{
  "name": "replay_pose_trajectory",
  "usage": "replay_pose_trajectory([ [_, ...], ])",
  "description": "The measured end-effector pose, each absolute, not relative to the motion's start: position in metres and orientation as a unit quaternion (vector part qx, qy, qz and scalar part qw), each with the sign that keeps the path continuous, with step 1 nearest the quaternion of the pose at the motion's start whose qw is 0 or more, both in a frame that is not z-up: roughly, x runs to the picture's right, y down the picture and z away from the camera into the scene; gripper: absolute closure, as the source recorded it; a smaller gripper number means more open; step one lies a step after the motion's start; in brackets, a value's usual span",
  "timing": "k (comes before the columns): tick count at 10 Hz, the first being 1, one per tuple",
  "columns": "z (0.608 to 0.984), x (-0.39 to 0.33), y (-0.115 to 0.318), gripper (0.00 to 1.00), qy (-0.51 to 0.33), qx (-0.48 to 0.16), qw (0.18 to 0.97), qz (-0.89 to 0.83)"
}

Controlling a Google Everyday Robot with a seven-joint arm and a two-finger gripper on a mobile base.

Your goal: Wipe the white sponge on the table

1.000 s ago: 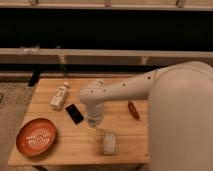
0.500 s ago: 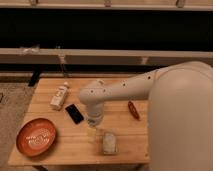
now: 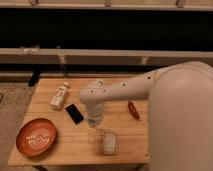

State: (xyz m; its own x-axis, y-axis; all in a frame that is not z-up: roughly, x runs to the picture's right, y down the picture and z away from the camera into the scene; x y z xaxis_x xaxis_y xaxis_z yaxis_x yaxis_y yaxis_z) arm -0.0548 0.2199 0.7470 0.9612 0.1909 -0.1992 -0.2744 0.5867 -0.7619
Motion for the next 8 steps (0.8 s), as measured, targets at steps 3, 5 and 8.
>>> replay_pose_trajectory([
  [3, 0.7469, -0.0548, 0.2198, 0.20, 0.048, -0.435, 0.889, 0.131],
  [5, 0.7469, -0.0548, 0.2199, 0.20, 0.048, -0.435, 0.889, 0.131],
  [8, 0.7476, -0.0533, 0.2200, 0.20, 0.054, -0.434, 0.890, 0.133],
])
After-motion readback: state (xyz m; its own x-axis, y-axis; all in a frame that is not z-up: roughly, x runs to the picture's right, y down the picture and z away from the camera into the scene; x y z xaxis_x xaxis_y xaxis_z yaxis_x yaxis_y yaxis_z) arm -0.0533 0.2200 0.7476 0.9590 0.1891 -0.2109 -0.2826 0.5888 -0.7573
